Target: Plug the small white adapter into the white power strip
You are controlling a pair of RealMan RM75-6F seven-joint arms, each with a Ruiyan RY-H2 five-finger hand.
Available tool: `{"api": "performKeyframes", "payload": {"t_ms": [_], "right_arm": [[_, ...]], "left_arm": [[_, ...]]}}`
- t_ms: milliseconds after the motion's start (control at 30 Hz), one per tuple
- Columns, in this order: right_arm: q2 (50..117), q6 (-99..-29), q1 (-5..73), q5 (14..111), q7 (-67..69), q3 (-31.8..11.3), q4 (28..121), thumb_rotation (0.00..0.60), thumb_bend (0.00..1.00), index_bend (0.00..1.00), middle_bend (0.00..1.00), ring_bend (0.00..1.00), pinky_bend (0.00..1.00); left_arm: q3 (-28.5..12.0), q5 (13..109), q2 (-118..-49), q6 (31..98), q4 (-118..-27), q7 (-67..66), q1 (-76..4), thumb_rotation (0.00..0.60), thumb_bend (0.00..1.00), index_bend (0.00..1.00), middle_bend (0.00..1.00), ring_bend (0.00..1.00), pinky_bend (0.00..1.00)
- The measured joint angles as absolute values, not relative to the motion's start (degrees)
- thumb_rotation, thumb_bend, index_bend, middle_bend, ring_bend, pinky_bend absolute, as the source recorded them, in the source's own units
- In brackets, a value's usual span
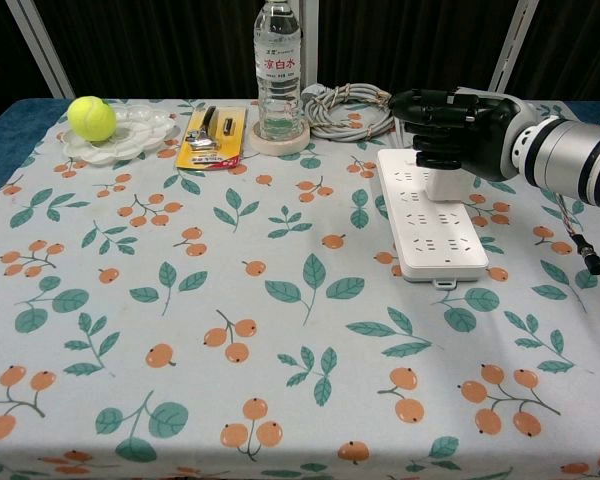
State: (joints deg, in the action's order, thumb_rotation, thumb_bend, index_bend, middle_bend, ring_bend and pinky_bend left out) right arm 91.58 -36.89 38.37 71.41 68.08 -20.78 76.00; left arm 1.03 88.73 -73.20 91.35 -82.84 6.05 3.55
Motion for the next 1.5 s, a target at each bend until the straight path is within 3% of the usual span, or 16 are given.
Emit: {"api": "performKeyframes", "payload": {"t_ms": [433, 700, 767, 867, 933, 1033, 1133, 1233, 1400, 1500], "right_arm": [[92.6, -38.4, 37.6, 70.3, 65.5, -20.4, 76.2, 0.6, 0.83, 0.99, 0.94, 0.99, 0.98], [86.9, -44.2, 35.0, 74.2, 65.5, -21.4, 81.9, 0.6, 0.82, 0.96, 0.93, 0.96, 0.97], [84.9, -46.3, 34.1, 75.9, 64.1, -21.1, 83.1, 0.6, 0.79, 0.88, 0.89, 0.9, 0.89], [82.0, -49.7, 32.6, 78.7, 58.8, -20.0, 84.4, 0.6, 0.66, 0.65, 0.73, 0.65, 0.55], [79.7, -51.8, 31.4, 80.5, 53.0, -18.9, 85.2, 0.6, 0.5, 0.47, 0.55, 0.43, 0.26], [76.4, -54.7, 29.3, 82.3, 41.7, -17.2, 86.6, 0.6, 0.29, 0.29, 0.34, 0.19, 0.03], [73.1, -57.9, 26.6, 83.0, 28.1, -15.2, 88.7, 0.6, 0.22, 0.11, 0.13, 0.02, 0.0], [69.6, -61.9, 23.1, 83.1, 14.5, -12.9, 91.7, 0.6, 0.21, 0.01, 0.02, 0.0, 0.0], [63.9, -72.0, 14.8, 83.5, -2.1, -7.9, 98.1, 0.6, 0.22, 0.0, 0.0, 0.0, 0.0], [61.6, -77.9, 10.1, 84.6, -4.8, -5.0, 100.6, 0.6, 0.23, 0.0, 0.0, 0.0, 0.0]], "left_arm": [[1.0, 88.8, -73.8, 91.2, -81.4, 7.4, 3.5, 0.6, 0.08, 0.06, 0.0, 0.0, 0.0], [0.7, 88.7, -73.5, 91.4, -81.3, 7.6, 3.5, 0.6, 0.08, 0.07, 0.0, 0.0, 0.0], [0.6, 88.6, -73.4, 91.4, -81.3, 7.5, 3.4, 0.6, 0.08, 0.06, 0.0, 0.0, 0.0], [0.3, 88.6, -73.3, 91.4, -81.5, 7.1, 3.2, 0.6, 0.08, 0.06, 0.0, 0.0, 0.0], [0.1, 88.4, -73.2, 91.4, -81.6, 6.6, 3.1, 0.6, 0.08, 0.06, 0.0, 0.0, 0.0], [-0.3, 88.1, -73.2, 91.4, -81.8, 5.4, 3.0, 0.6, 0.08, 0.06, 0.0, 0.0, 0.0], [-0.7, 87.8, -73.3, 91.6, -82.2, 3.6, 2.8, 0.6, 0.08, 0.06, 0.0, 0.0, 0.0], [-1.1, 87.6, -73.4, 91.9, -82.8, 1.7, 2.7, 0.6, 0.08, 0.06, 0.0, 0.0, 0.0], [-1.3, 87.7, -73.2, 92.2, -84.1, -0.4, 2.6, 0.6, 0.08, 0.06, 0.0, 0.0, 0.0], [-1.3, 87.8, -73.0, 92.3, -84.8, -1.1, 2.5, 0.6, 0.08, 0.06, 0.0, 0.0, 0.0]]}}
